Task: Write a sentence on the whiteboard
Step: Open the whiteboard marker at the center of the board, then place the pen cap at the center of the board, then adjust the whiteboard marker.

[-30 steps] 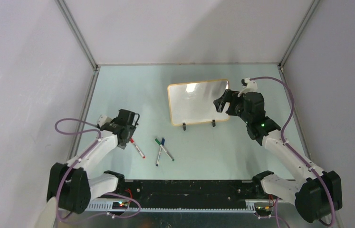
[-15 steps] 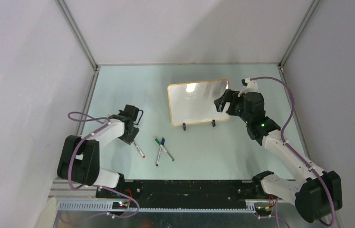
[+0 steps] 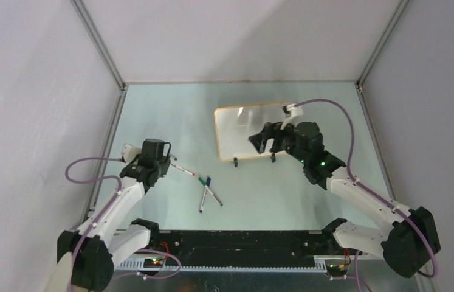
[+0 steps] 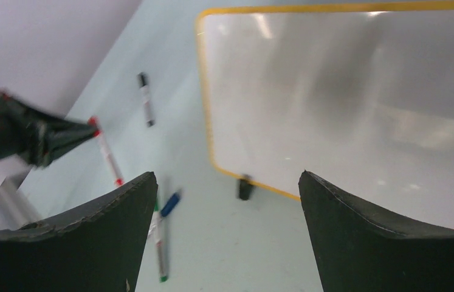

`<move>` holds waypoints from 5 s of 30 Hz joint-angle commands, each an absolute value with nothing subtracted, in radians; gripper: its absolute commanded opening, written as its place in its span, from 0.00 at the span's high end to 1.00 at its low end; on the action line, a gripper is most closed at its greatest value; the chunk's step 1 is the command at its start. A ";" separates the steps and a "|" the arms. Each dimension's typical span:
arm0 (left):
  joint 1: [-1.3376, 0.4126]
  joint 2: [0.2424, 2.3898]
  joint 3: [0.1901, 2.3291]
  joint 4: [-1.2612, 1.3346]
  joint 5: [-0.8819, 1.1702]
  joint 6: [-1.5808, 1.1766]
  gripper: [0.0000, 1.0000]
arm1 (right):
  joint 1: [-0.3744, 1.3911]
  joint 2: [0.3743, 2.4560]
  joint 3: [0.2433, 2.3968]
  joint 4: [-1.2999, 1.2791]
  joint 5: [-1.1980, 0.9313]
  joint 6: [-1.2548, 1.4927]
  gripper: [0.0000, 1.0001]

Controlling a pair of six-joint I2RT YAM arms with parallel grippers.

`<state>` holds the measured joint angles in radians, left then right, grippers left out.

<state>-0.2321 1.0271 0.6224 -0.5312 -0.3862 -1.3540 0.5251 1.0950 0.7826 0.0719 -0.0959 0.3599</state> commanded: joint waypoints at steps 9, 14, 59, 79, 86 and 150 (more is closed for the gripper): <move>-0.246 0.754 0.372 0.148 -0.155 -1.523 1.00 | 0.910 1.326 0.849 0.479 -0.083 0.195 0.10; -0.279 0.839 0.341 0.388 -0.050 -1.535 1.00 | 0.973 1.381 0.887 0.527 -0.032 0.178 0.10; -0.390 1.007 0.328 0.729 -0.020 -1.566 1.00 | 0.981 1.553 0.942 0.627 0.183 0.329 0.97; -0.225 0.620 0.301 0.086 -0.410 -1.445 1.00 | 0.853 1.516 0.941 0.527 -0.293 0.324 1.00; -0.218 0.680 0.414 -0.341 -0.534 -1.510 1.00 | 0.852 1.493 0.941 0.483 -0.236 0.314 1.00; -0.936 0.987 0.474 0.733 -0.185 0.326 0.01 | 0.550 1.099 1.196 -0.565 -0.174 0.429 1.00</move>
<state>-0.8787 0.9466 0.4431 0.6460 -0.0662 0.0738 0.5446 1.0901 1.1271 -0.4755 -0.1741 0.4011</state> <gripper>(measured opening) 0.994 0.127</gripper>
